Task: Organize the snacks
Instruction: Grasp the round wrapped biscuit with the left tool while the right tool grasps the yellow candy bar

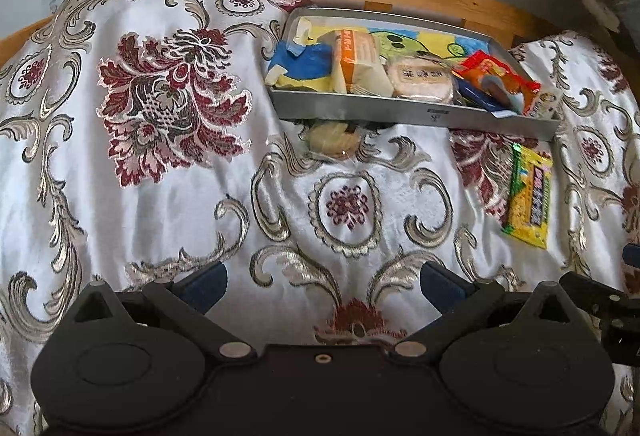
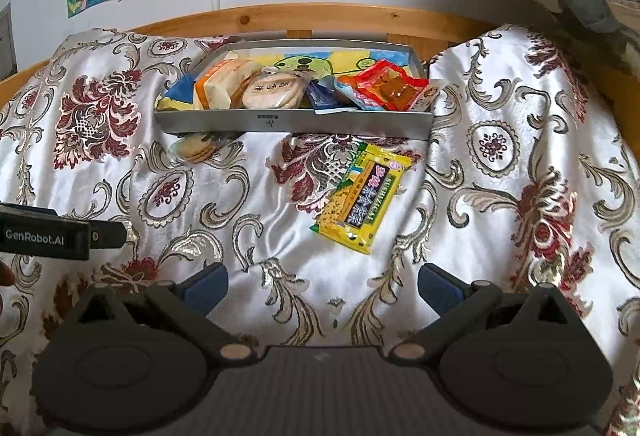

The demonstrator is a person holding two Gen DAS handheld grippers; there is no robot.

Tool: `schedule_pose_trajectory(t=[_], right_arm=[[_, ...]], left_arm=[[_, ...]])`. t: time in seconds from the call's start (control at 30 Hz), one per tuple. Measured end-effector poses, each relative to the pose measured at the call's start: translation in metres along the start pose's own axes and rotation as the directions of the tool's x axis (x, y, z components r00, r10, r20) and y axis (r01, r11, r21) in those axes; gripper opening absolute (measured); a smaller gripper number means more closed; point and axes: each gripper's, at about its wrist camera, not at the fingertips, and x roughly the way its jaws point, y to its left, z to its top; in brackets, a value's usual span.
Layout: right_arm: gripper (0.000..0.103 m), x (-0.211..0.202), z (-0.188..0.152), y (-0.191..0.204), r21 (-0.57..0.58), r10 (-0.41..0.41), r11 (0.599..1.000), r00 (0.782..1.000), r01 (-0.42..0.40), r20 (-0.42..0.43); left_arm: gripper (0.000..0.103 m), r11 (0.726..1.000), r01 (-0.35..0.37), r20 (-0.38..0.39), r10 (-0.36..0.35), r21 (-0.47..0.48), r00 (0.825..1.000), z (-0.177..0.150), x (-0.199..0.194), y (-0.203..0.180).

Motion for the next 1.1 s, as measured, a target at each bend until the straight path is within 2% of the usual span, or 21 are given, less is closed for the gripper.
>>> schedule_pose_trajectory(t=[0.2, 0.43, 0.57, 0.8, 0.97, 1.1], right_arm=[[0.103, 0.020, 0.014, -0.007, 0.019, -0.004, 1.000, 1.000, 0.004, 0.005], [0.103, 0.053, 0.030, -0.019, 0.075, 0.000, 0.997, 1.000, -0.001, 0.017], [0.103, 0.070, 0.035, -0.028, 0.102, 0.033, 0.994, 0.998, -0.038, 0.055], [0.103, 0.098, 0.036, -0.043, 0.163, 0.064, 0.984, 0.996, -0.073, 0.064], [0.103, 0.116, 0.036, -0.048, 0.198, 0.059, 0.978, 0.997, -0.069, 0.053], [0.093, 0.128, 0.032, -0.045, 0.215, 0.089, 0.972, 0.995, -0.095, 0.039]], left_arm=[[0.102, 1.000, -0.003, 0.017, 0.004, -0.021, 1.000, 0.017, 0.022, 0.003], [0.102, 1.000, 0.017, 0.074, -0.018, 0.018, 0.997, 0.037, 0.044, -0.001], [0.102, 0.999, 0.022, 0.079, -0.025, 0.042, 0.997, 0.050, 0.061, -0.007], [0.102, 0.992, 0.049, 0.115, -0.062, 0.112, 0.991, 0.076, 0.093, -0.012], [0.102, 0.980, 0.059, 0.109, -0.081, 0.188, 0.991, 0.085, 0.113, -0.010], [0.102, 0.976, 0.107, 0.091, -0.126, 0.190, 0.988, 0.086, 0.125, -0.007]])
